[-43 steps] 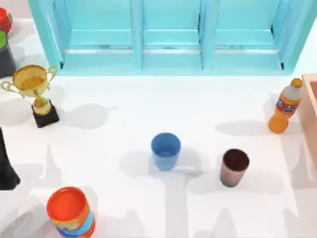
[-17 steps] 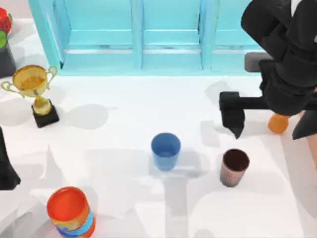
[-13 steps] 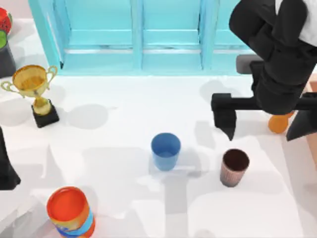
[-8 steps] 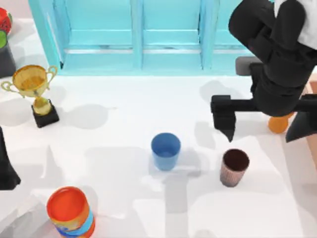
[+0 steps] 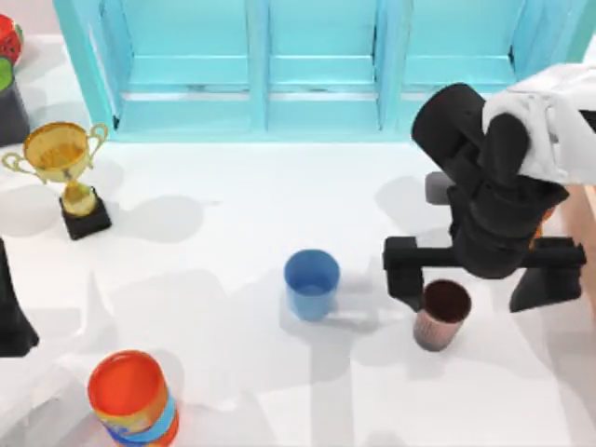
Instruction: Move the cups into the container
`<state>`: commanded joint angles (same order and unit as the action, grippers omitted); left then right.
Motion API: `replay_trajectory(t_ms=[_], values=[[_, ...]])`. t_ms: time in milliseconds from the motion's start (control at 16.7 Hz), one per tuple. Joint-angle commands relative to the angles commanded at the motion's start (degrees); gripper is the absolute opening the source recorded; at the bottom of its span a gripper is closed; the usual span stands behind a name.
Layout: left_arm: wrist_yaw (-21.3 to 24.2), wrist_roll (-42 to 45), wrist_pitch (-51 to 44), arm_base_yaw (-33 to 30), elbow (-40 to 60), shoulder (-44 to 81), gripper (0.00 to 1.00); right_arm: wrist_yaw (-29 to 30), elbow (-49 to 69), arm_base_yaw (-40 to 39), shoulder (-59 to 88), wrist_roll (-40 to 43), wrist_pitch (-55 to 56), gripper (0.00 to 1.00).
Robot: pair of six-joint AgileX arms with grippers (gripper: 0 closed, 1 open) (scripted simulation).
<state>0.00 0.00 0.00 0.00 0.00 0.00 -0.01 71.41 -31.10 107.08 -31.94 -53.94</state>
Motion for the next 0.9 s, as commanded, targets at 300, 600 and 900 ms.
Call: replay_trajectory(t_ms=[300,600,900], values=[[0.0,0.0,0.0,0.0,0.0,0.0,1.0,0.0,-1.6,-0.1,0.7,-0.1,1.8,1.0],[0.0,0.0,0.0,0.0,0.0,0.0,1.0,0.0,-1.6,-0.1,0.7,-0.1,1.8,0.7],[0.0,0.0,0.0,0.0,0.0,0.0,1.0,0.0,-1.6,-0.1,0.7,-0.1,1.8,0.32]])
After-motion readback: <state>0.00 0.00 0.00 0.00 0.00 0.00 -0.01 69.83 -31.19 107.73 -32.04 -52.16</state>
